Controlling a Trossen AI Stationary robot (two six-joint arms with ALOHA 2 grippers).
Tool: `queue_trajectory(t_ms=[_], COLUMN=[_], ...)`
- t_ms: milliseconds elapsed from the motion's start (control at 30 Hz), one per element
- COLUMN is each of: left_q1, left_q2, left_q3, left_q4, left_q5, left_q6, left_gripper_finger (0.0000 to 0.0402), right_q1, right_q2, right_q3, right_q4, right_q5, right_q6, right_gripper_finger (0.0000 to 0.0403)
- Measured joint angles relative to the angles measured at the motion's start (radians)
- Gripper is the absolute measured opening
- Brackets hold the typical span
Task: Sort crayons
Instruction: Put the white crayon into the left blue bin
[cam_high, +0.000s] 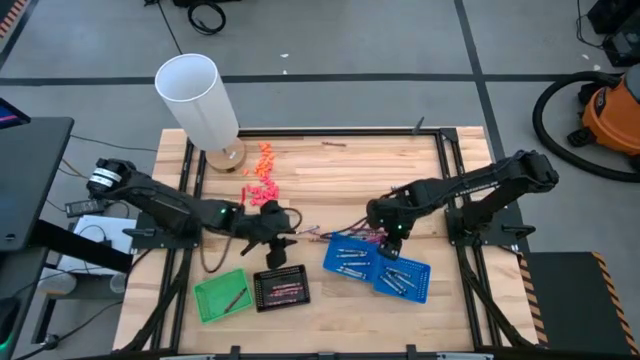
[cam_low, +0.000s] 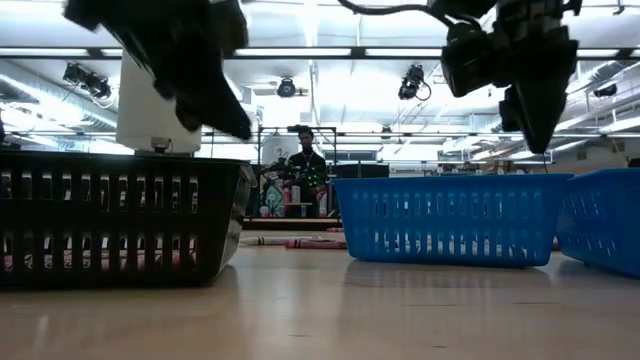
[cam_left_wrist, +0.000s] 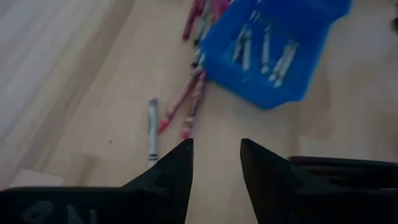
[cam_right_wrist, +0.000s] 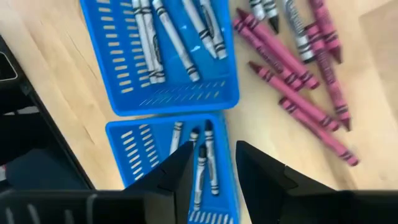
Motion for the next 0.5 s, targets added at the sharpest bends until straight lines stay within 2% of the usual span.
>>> queue_trajectory(t_ms=[100, 300, 500], left_q1=[0.041, 0.089, 0.12], left_q2=[0.055, 0.16, 0.254], left_q3=[0.0, 0.001, 0.001], left_q4=[0.009, 0.061, 0.147], left_q5=[0.047, 0.049, 0.047], left_q6=[0.0, 0.002, 0.021], left_gripper_finger=[0.0142, 0.0142, 0.0142], right_q1=[-0.035, -0.087, -0.111], right_q2=[0.0, 0.0, 0.0], right_q3=[0.002, 0.034, 0.126], right_q4=[-0.004, -0.052, -0.167], right_q5=[-0.025, -0.022, 0.071], right_q6=[-0.05, -0.175, -0.3], right_gripper_finger=[0.0128, 0.0128, 0.0128])
